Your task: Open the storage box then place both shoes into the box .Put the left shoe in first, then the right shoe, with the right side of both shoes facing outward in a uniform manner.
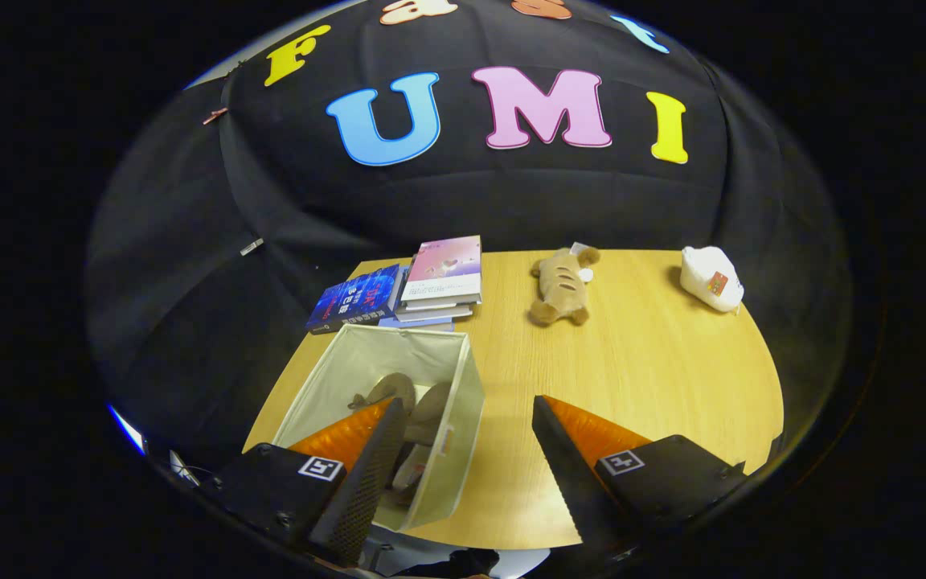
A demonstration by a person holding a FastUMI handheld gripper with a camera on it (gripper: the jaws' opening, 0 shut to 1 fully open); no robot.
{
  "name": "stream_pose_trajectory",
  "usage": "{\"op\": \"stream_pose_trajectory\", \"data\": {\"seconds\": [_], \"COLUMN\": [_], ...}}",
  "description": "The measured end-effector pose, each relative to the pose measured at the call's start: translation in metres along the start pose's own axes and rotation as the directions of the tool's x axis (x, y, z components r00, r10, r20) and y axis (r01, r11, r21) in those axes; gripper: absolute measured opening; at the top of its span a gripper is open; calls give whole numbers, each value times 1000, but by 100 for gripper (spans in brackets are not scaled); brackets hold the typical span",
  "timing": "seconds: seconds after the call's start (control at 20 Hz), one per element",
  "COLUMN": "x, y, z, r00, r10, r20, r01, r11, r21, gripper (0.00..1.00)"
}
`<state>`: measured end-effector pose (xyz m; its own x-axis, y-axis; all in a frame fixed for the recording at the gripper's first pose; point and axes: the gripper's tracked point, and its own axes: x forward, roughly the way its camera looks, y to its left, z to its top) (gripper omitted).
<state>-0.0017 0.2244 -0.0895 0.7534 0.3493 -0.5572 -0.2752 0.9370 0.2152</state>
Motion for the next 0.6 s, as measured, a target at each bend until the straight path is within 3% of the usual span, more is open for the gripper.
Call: {"op": "stream_pose_trajectory", "data": {"seconds": [0.4,0.6], "x": [-43,-68], "y": [-95,-144], "z": [38,64], "r00": [987,962], "r10": [-18,-14], "r20": [162,274], "r01": [30,48], "r11": [997,992], "r21": [-69,-119], "gripper": [99,99]}}
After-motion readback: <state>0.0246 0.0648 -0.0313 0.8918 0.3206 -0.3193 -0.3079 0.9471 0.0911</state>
